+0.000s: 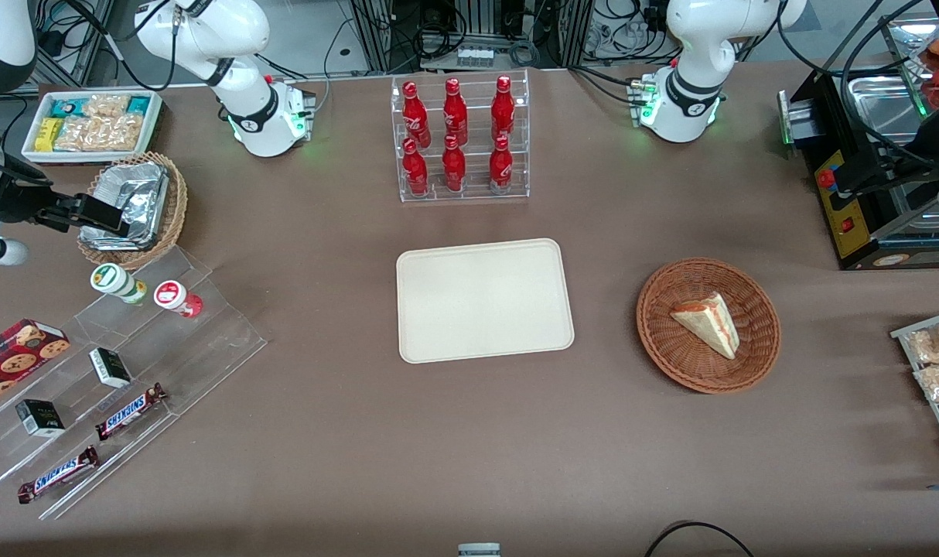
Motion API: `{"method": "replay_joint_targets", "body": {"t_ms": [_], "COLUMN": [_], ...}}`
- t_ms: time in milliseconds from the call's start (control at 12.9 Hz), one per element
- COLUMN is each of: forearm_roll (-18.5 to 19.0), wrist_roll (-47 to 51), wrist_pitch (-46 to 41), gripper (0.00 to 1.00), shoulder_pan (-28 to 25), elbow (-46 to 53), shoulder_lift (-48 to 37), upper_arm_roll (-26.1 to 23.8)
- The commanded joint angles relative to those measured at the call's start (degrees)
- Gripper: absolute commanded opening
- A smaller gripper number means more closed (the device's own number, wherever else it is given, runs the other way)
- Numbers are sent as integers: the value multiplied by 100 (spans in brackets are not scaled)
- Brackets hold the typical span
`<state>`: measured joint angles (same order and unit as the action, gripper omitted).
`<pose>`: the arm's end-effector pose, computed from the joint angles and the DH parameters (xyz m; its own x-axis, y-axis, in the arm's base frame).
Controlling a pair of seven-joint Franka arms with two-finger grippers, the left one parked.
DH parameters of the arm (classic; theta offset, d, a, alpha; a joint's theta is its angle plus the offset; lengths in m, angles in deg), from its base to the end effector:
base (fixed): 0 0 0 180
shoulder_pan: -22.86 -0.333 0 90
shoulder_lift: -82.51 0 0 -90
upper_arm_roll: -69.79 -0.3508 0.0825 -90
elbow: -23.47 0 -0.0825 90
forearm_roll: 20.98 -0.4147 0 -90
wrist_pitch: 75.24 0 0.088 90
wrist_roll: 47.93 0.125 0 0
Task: Place green gum on tray
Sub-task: 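Move the right gripper down toward the green-lidded gum tub on the shelf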
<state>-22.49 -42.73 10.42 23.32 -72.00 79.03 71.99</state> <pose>0.5516 -0.0228 0.6223 0.9846 -0.1341 -0.1124 -0.1370 -0.9904 -0.0186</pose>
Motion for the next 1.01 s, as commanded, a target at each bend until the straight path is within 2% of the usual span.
{"method": "replay_joint_targets", "body": {"t_ms": [0, 388, 620, 930], "forearm_roll": [36, 62, 142, 142], "wrist_roll": [-159, -984, -2090, -4153], "wrist_pitch": [-67, 423, 1231, 2567], "gripper": [100, 100, 100, 100], "shoulder_pan": [-20, 59, 243, 840], "elbow": [64, -681, -1480, -2387], "shoulder_lift": [41, -108, -354, -548], "upper_arm_roll": [8, 78, 192, 193]}}
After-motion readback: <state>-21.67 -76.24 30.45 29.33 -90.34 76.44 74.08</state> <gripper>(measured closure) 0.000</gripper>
